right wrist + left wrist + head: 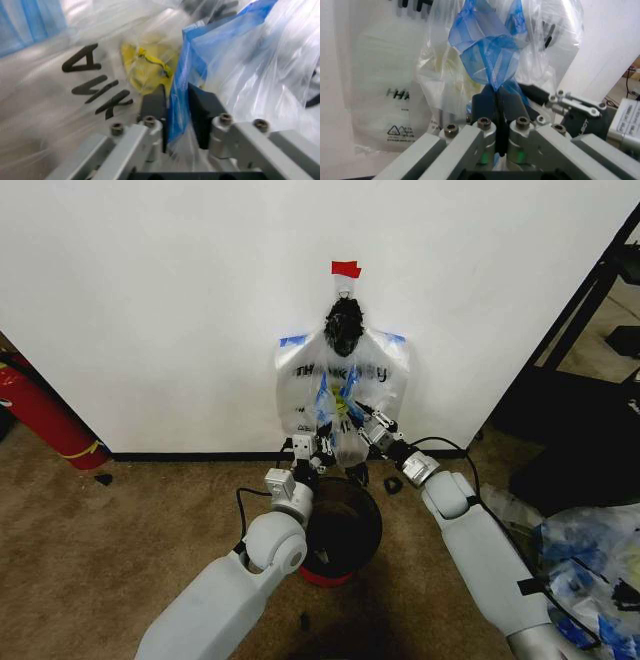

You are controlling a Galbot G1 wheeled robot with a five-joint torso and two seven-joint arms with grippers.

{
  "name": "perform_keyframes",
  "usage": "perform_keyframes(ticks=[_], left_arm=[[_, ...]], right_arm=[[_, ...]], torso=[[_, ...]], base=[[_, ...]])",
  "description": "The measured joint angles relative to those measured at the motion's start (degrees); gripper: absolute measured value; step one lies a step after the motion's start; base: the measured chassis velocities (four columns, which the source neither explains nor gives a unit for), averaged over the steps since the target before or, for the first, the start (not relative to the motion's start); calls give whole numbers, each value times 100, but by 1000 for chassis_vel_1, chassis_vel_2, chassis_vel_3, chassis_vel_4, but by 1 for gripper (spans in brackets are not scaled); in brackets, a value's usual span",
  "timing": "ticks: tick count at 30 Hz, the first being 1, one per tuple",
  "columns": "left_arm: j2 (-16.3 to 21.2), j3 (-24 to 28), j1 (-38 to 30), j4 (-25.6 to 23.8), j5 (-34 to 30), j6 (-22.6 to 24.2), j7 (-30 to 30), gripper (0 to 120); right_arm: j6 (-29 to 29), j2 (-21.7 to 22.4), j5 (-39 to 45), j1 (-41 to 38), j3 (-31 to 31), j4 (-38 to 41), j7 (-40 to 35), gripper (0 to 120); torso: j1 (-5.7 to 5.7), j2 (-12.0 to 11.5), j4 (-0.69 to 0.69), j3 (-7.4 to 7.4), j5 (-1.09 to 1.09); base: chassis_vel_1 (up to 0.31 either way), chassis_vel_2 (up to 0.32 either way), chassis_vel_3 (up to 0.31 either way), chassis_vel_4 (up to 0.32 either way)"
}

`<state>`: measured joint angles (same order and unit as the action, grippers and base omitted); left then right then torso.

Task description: Pick up the garbage bag from the wall and place it over the trash bin.

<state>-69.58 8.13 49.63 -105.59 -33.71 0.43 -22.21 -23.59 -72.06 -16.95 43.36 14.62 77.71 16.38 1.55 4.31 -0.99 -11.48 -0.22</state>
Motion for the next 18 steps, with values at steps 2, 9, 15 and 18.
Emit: perform_keyframes(ticks=[2,9,15,18], left_arm=[[-5,-1,-1,2,-1,-3,0,0],[-2,-76,82,-67,15,-31,0,0],[13,-297,346,-277,170,-84,-3,0],[19,-533,583,-553,235,-102,33,0]], right_arm=[[48,41,219,82,-19,60,-75,2],[266,181,1459,561,-162,636,-720,0],[297,196,2794,1325,-82,1564,-1083,0],[271,99,3434,1790,177,2165,-1076,0]], torso=[[0,0,0,0,0],[0,0,0,0,0],[0,0,0,0,0],[0,0,0,1,-1]], base=[[0,0,0,0],[0,0,0,0],[0,0,0,0],[0,0,0,0]])
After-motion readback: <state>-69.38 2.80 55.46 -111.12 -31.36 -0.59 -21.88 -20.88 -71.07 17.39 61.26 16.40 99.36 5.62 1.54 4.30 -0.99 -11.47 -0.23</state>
